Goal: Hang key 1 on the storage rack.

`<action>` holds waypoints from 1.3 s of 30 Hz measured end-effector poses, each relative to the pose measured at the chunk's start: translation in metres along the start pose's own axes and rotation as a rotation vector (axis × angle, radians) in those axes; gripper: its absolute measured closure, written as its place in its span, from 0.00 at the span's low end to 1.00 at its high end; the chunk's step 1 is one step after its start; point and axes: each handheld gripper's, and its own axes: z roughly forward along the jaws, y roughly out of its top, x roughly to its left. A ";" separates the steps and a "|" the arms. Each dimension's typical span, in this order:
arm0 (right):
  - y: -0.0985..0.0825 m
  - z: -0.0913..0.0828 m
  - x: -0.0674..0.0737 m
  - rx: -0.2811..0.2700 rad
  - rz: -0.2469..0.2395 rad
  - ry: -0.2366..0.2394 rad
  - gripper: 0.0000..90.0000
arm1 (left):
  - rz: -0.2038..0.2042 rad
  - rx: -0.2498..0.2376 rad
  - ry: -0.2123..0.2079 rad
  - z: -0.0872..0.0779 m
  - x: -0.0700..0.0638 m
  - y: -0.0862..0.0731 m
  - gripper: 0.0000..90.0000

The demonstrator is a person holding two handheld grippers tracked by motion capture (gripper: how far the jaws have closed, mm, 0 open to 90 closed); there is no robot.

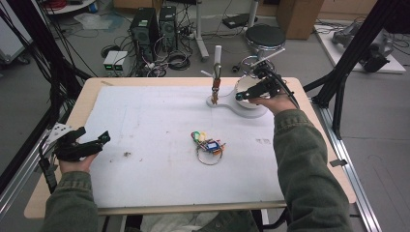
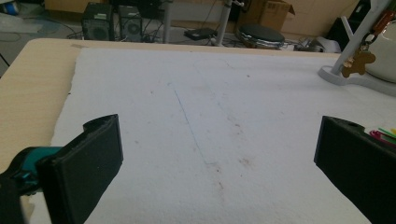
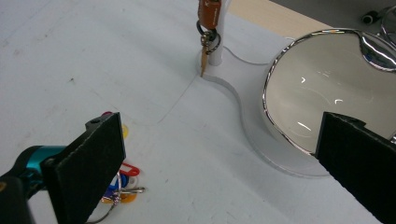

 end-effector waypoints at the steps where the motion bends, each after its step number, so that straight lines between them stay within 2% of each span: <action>1: -0.002 0.000 0.000 -0.008 0.001 0.011 0.01 | 0.001 -0.002 0.000 0.000 0.000 0.000 0.02; 6: -0.012 0.007 0.004 0.005 -0.018 0.011 0.01 | 0.002 -0.001 0.001 0.000 0.000 0.000 0.02; 7: -0.014 0.008 0.005 0.006 -0.010 0.018 0.01 | 0.002 0.000 0.001 0.001 0.000 0.000 0.02; 12: -0.024 0.016 0.010 0.015 -0.034 0.034 0.01 | 0.002 0.001 0.001 0.001 0.000 0.000 0.02; 20: -0.044 0.037 0.021 0.025 -0.046 0.086 0.01 | 0.008 0.006 -0.001 0.002 -0.002 0.000 0.02; 39: -0.070 0.059 0.030 0.041 -0.057 0.098 0.01 | 0.015 0.014 -0.004 0.004 -0.002 0.000 0.02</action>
